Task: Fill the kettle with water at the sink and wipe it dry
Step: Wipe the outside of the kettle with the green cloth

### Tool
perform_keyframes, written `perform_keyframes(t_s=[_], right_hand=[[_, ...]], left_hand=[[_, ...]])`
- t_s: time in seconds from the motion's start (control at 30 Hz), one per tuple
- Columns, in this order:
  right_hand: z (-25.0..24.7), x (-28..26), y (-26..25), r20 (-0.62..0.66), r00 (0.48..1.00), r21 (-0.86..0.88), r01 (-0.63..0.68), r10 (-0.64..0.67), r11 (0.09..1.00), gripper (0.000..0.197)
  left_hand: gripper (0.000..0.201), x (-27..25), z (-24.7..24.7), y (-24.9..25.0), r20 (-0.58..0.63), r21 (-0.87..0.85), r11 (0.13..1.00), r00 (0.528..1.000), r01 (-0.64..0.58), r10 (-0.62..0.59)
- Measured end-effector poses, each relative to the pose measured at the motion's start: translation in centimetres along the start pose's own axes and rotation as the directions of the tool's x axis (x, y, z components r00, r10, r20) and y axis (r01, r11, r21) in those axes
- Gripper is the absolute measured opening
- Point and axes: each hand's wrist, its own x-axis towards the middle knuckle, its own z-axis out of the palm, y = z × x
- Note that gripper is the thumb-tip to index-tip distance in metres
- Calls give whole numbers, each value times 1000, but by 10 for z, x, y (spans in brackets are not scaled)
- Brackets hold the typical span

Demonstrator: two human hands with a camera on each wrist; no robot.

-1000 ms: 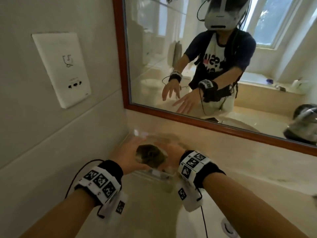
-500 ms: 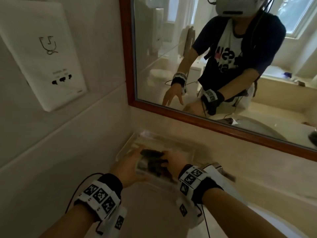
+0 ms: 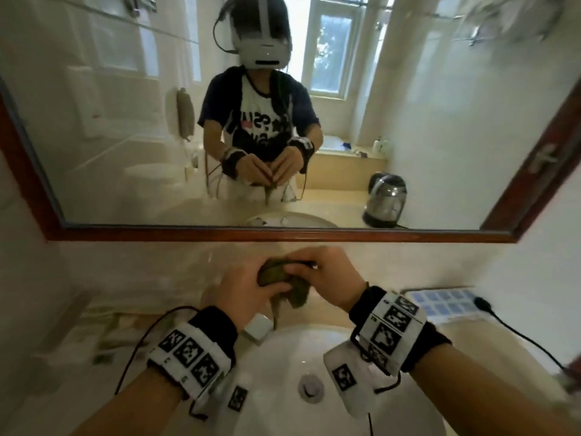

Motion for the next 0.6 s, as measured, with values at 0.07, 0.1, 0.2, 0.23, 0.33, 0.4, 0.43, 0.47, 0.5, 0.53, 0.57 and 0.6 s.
perform_keyframes(t_s=[0.07,0.1,0.2,0.23,0.33,0.4,0.43,0.47,0.5,0.53,0.57,0.6], right_hand=[[-36,-39,24,-68,995,-32,-75,73,997,22],[-53,-59,37,-93,989,-57,-123,118,991,23],[-101,-126,78,-190,945,-102,-289,267,952,26],[-115,-150,90,-223,923,-101,-341,313,935,27],[-148,-217,128,-325,864,-154,-450,385,880,26],[-167,-256,152,-401,815,-143,-507,419,850,26],[-176,-275,164,-438,783,-124,-539,441,833,26],[-185,-294,175,-470,751,-102,-568,463,817,27],[-193,-312,186,-491,726,-88,-592,482,801,28],[-199,-329,197,-498,709,-82,-611,499,787,30],[-204,-344,206,-492,697,-78,-632,522,771,31],[-207,-357,214,-472,689,-77,-653,549,753,31]], left_hand=[[25,7,41,29,63,-12,995,993,-99,100],[24,9,63,44,98,-21,990,986,-137,138],[17,6,131,92,163,-27,975,961,-221,223],[14,3,155,108,177,-32,966,950,-256,258],[13,-8,225,153,188,-83,926,907,-368,378],[12,-14,268,179,172,-126,913,898,-387,404],[12,-17,286,191,157,-145,924,914,-353,374],[16,-19,303,200,139,-166,941,937,-296,319],[18,-21,319,207,125,-193,951,956,-241,267],[17,-21,333,214,115,-212,956,966,-202,230],[16,-21,347,220,110,-218,958,970,-188,215],[16,-22,360,226,113,-218,959,971,-182,210]])
